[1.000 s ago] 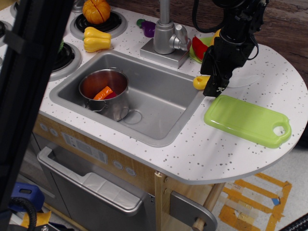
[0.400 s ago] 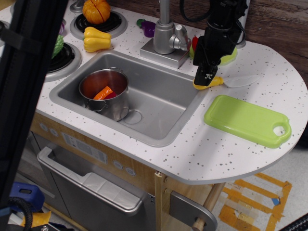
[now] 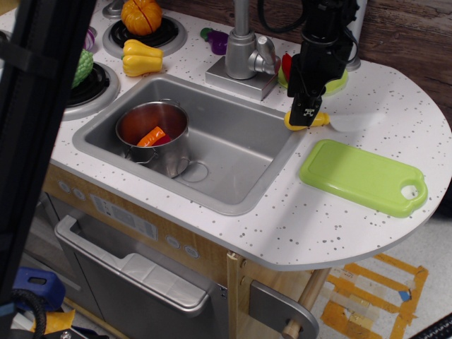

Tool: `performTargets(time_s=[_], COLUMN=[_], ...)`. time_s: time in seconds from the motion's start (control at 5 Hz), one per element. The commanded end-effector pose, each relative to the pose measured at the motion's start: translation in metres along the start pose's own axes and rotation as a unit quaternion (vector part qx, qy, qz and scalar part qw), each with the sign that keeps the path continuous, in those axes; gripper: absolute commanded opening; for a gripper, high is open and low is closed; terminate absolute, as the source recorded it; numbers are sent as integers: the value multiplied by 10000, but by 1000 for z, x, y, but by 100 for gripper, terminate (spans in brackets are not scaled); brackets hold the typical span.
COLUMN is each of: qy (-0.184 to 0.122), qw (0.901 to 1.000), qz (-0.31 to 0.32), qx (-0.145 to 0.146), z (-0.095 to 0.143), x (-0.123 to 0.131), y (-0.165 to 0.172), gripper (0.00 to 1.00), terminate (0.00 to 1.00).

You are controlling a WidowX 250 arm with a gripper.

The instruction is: Put knife on cutting board

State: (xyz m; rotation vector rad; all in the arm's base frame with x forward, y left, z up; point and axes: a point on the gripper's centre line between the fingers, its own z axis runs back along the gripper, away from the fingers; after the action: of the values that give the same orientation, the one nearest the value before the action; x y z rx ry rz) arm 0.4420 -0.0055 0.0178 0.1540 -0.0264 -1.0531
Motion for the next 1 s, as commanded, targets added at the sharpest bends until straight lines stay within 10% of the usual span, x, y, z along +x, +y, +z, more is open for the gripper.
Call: performTargets(time_s=[0.0, 0.4, 0.6, 0.8], qy=[-213, -335, -347, -335], qw=[9996, 9992, 9991, 9990], qz=[125, 210, 235, 237], qx=[148, 105, 96, 181], z=[7, 2, 4, 11], x=[-6, -5, -4, -3], y=[7, 6, 5, 3], gripper=[100, 100, 0, 0], terminate=[0, 0, 0, 0])
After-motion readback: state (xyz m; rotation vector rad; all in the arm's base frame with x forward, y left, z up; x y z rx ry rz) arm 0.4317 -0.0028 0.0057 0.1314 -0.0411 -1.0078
